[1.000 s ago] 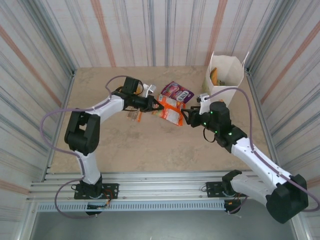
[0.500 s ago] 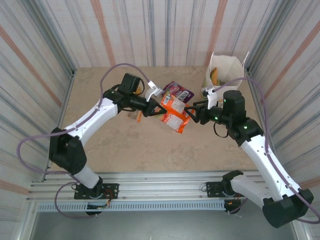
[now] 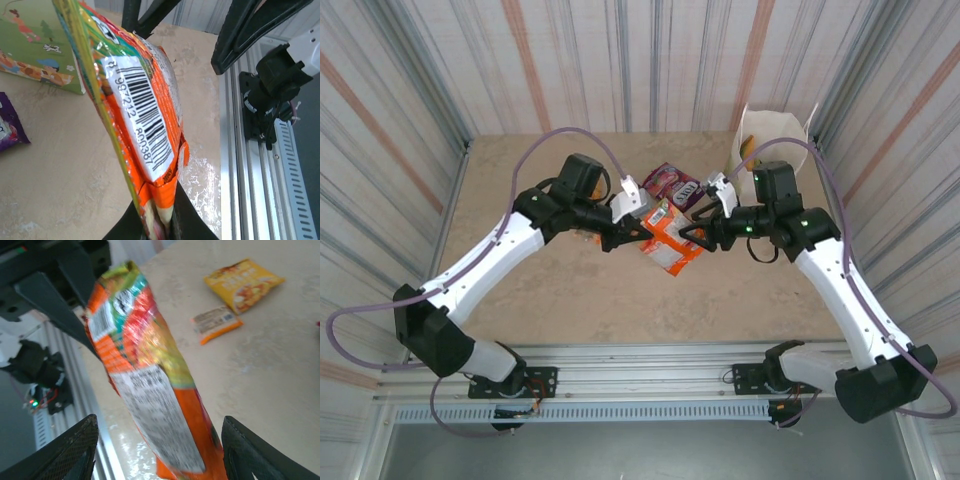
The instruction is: Place the snacks into the paper bag
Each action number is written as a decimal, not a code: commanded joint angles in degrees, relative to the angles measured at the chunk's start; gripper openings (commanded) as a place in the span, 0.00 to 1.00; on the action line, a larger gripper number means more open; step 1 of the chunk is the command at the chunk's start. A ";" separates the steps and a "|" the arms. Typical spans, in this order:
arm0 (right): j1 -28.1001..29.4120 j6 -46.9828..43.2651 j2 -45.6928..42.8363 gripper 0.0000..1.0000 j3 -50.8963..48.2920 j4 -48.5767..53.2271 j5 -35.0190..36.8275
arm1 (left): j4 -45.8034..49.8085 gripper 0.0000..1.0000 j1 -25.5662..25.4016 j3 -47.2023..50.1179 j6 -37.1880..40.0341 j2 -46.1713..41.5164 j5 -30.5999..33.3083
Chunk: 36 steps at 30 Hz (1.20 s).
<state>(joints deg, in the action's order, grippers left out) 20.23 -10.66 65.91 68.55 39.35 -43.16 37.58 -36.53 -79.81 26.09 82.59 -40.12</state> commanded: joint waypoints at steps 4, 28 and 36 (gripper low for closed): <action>1.56 -8.54 2.86 0.64 1.57 4.48 -9.16 | 0.51 0.00 -1.13 -0.43 3.76 -2.14 2.06; 2.73 -11.72 6.98 0.22 1.24 4.69 -7.29 | -1.57 0.04 -2.05 0.22 2.62 -3.30 8.56; 1.93 -8.04 2.76 0.09 -2.52 -2.56 -5.40 | -1.57 0.19 -2.05 0.01 1.11 -2.87 10.45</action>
<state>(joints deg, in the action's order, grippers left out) 22.74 -20.45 71.48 67.00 40.07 -48.38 36.95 -38.76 -79.81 28.34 81.49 -31.97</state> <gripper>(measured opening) 0.149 0.185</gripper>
